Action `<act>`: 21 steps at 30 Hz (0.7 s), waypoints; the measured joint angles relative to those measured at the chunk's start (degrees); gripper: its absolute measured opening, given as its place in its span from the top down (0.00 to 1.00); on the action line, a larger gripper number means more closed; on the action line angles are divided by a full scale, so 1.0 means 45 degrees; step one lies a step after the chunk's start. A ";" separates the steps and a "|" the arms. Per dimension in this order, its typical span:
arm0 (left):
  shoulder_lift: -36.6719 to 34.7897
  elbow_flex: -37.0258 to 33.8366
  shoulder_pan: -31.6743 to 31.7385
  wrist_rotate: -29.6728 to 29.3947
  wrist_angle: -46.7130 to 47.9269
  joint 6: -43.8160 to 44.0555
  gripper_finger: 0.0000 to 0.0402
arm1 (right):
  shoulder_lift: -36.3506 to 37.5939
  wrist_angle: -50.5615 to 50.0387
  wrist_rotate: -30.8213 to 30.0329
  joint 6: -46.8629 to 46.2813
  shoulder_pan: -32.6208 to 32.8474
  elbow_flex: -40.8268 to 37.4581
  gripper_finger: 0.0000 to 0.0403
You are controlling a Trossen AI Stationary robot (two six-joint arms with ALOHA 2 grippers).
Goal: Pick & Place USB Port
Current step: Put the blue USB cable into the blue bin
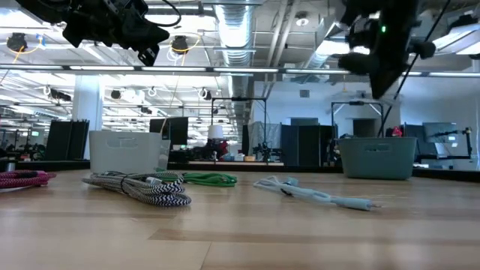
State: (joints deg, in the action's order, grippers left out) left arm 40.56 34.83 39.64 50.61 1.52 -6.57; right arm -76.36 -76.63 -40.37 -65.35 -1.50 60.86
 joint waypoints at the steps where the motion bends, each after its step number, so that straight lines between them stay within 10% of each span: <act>1: 0.0000 0.0000 0.0005 0.0000 0.0004 0.0000 0.97 | 0.0000 0.0144 0.0071 0.0138 -0.0212 -0.0236 1.00; 21: 0.0000 0.0000 0.0003 0.0000 0.0004 0.0000 0.97 | -0.0005 0.6461 0.2289 0.3878 -0.4155 -0.3535 1.00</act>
State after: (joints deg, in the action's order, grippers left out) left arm 40.56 34.83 39.65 50.61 1.54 -6.57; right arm -76.38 -47.56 -30.07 -47.90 -20.20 44.95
